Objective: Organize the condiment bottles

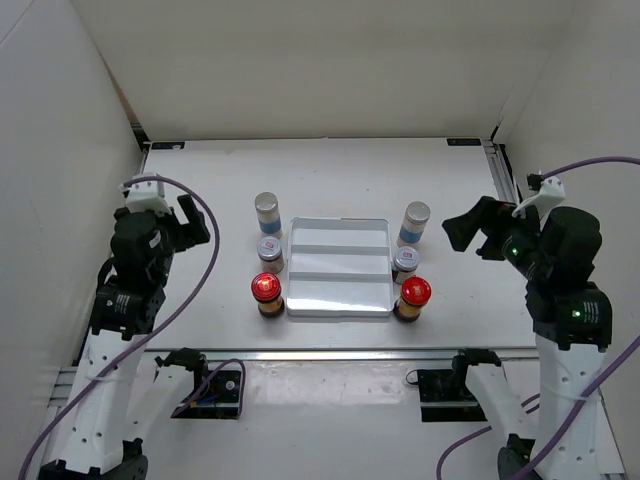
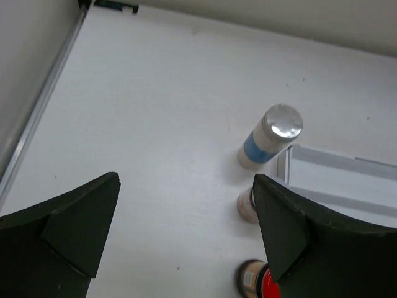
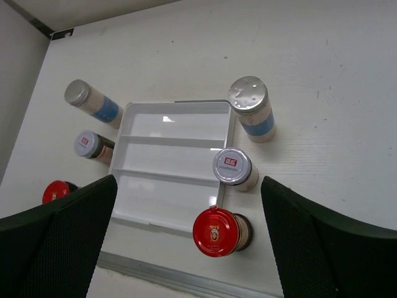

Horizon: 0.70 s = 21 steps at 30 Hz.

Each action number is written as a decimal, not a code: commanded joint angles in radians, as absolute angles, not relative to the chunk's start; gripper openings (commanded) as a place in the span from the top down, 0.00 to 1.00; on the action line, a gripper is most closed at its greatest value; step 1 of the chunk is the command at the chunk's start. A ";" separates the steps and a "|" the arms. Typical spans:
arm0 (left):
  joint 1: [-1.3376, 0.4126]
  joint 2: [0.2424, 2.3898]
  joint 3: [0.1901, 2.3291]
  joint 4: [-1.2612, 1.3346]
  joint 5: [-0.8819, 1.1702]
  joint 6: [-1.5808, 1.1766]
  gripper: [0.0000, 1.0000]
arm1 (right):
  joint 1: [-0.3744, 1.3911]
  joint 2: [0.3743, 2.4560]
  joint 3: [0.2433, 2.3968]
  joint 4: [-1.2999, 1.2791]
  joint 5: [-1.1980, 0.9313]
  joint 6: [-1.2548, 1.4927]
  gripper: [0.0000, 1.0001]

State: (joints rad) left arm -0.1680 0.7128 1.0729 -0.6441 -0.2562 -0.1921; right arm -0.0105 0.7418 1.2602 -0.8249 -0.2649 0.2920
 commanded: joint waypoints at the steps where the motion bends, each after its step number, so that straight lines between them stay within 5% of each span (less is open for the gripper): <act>1: -0.190 0.666 1.022 -0.707 -0.264 -0.233 0.01 | 0.023 0.741 1.287 -0.908 -0.289 0.267 0.00; 9: -0.245 0.595 0.891 -0.683 -0.215 -0.324 0.01 | 0.041 0.713 1.140 -0.927 -0.400 0.333 0.00; 21: -0.255 0.623 0.873 -0.683 -0.147 -0.365 0.01 | 0.084 0.804 1.063 -1.029 -0.169 0.365 0.01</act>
State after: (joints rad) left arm -0.2512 0.6098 0.8764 -0.6960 -0.1650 -0.3435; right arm 0.0601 0.7845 1.0809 -1.0161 -0.2276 0.3317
